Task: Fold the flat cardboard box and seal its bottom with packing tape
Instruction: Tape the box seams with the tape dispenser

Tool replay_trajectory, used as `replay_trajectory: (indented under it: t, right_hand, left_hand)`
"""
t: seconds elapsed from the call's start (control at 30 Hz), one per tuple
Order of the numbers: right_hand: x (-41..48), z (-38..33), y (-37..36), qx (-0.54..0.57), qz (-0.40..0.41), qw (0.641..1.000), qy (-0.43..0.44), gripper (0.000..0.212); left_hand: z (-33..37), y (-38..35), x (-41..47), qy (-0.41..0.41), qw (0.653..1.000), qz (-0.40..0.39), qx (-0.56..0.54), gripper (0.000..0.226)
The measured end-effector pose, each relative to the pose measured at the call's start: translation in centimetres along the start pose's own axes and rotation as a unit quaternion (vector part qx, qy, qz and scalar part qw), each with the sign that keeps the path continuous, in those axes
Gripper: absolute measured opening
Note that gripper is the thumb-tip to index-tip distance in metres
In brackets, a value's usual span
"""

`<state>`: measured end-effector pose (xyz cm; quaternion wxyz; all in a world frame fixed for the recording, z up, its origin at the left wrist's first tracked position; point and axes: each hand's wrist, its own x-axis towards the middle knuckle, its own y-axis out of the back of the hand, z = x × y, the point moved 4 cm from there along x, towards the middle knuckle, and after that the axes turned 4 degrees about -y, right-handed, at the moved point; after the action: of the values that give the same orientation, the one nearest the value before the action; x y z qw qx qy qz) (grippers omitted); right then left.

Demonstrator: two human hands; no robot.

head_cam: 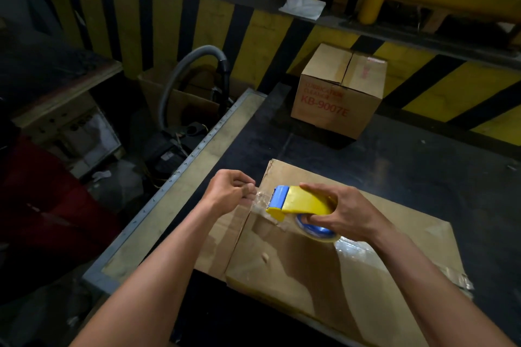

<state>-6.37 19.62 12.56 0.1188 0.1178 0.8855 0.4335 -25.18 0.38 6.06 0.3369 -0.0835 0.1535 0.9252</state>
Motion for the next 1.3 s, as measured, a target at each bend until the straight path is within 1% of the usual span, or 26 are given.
replay_trajectory:
  t: [0.1,0.17,0.33,0.47,0.67,0.83,0.97,1.07,1.3]
  right_hand:
    - [-0.1,0.0,0.0,-0.011,0.002,1.0,0.011,0.073]
    - [-0.2,0.0,0.0,-0.014,0.006,1.0,0.012,0.073]
    - [-0.2,-0.2,-0.1,-0.01,0.005,1.0,0.009,0.074]
    - [-0.4,-0.4,-0.1,-0.031,-0.008,0.999,0.013,0.073]
    - [-0.4,-0.6,0.0,-0.034,-0.019,0.999,0.017,0.07]
    - [-0.1,-0.8,0.0,-0.037,-0.024,0.999,0.018,0.07]
    - [0.3,-0.9,-0.3,-0.048,-0.027,0.998,0.023,0.07]
    - [0.5,-0.8,-0.4,-0.051,-0.026,0.998,0.021,0.07]
    - [0.8,-0.8,-0.4,-0.066,-0.027,0.997,0.025,0.068]
  left_hand:
    - [-0.2,-0.6,-0.6,0.036,0.998,-0.03,-0.04,0.01]
    - [-0.2,-0.4,-0.5,0.048,0.997,-0.034,-0.044,0.017]
    - [0.3,0.0,0.3,0.033,0.999,0.02,0.009,0.028]
    - [0.2,-0.1,0.2,0.046,0.997,0.043,0.041,0.029]
    - [0.1,0.2,0.1,0.061,0.993,0.058,0.077,0.029]
    - [-0.2,0.0,0.0,0.044,0.989,0.08,0.117,0.034]
    - [-1.2,0.1,-0.1,0.045,0.99,0.079,0.104,0.038]
    - [-1.8,0.2,0.1,0.06,0.991,0.072,0.092,0.04]
    - [-2.4,-0.1,0.0,0.082,0.995,0.051,0.012,0.038]
